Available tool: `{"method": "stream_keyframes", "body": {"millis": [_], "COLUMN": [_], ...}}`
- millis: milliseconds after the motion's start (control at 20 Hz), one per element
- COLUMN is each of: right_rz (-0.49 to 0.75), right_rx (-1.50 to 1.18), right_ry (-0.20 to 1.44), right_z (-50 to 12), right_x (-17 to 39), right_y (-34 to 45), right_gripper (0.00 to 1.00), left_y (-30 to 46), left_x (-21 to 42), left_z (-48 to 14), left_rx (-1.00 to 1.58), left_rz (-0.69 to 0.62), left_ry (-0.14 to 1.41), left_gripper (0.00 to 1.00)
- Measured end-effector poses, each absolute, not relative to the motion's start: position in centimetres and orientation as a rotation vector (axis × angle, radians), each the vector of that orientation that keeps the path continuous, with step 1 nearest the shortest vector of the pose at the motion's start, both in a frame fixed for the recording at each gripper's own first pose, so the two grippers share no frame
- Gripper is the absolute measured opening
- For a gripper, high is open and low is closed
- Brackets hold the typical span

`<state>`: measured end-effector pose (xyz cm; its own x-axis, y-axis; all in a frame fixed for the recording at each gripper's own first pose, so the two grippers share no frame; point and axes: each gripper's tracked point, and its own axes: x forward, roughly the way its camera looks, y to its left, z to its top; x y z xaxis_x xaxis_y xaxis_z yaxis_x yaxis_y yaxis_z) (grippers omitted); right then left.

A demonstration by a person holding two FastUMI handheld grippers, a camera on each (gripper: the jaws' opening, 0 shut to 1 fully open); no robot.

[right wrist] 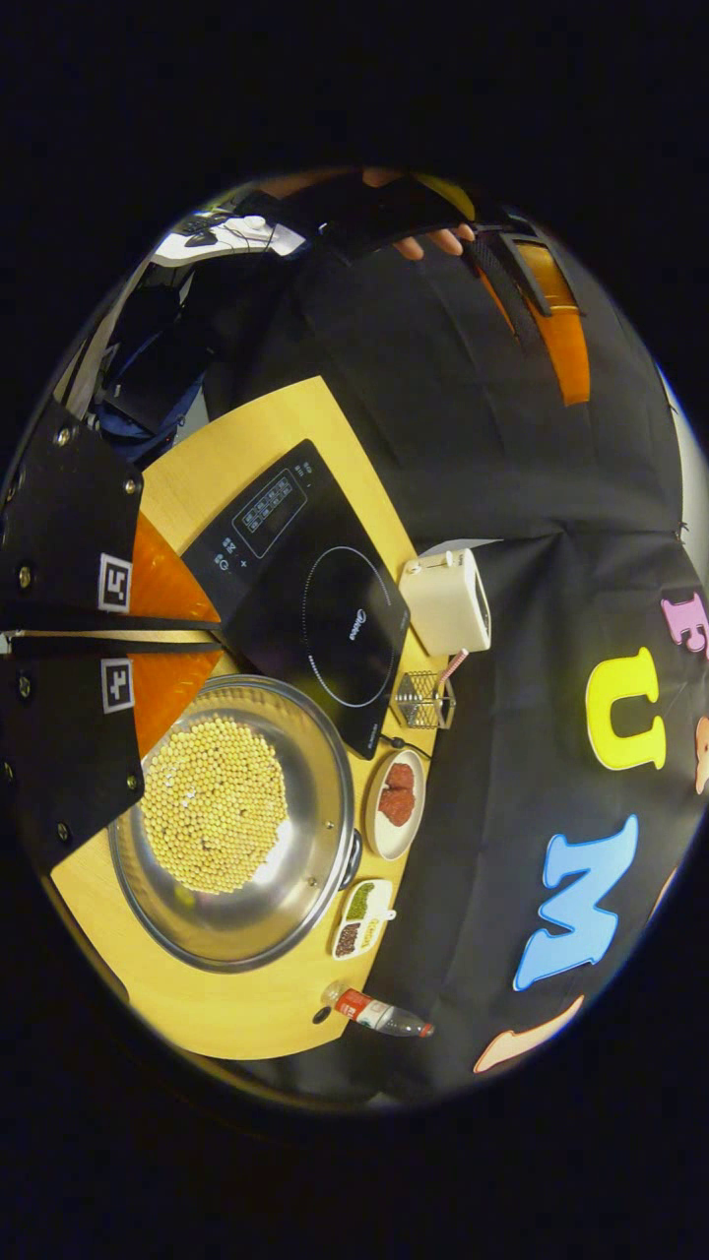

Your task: First push the handle of the pot to place it horizontally, then grasp the pot with both hands and set it on the induction cooktop.

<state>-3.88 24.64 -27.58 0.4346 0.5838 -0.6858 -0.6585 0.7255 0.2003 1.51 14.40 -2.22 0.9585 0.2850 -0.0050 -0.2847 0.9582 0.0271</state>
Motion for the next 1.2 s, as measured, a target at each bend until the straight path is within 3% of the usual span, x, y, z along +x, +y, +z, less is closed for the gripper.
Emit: {"method": "stream_keyframes", "body": {"millis": [600,700,800,1200], "right_rz": [0.656,0.617,0.587,0.507], "right_rx": [-0.08,-0.09,-0.071,-0.07], "right_ry": [1.054,1.074,1.084,1.092], "right_z": [-33.1,-33.4,-33.6,-33.8], "right_x": [-5.2,-5.3,-5.3,-4.8], "right_y": [23.0,22.1,22.0,19.6], "right_gripper": [0.05,0.04,0.04,0.01], "left_y": [15.7,15.5,15.1,13.1], "left_x": [4.9,5.8,6.6,8.4], "left_z": [-5.1,-5.4,-5.3,-5.1], "left_rx": [-0.017,-0.025,-0.039,-0.062], "left_rz": [0.238,0.219,0.192,0.132], "left_ry": [0.041,0.047,0.046,0.034], "left_gripper": [0.98,1.0,0.94,0.98]}}
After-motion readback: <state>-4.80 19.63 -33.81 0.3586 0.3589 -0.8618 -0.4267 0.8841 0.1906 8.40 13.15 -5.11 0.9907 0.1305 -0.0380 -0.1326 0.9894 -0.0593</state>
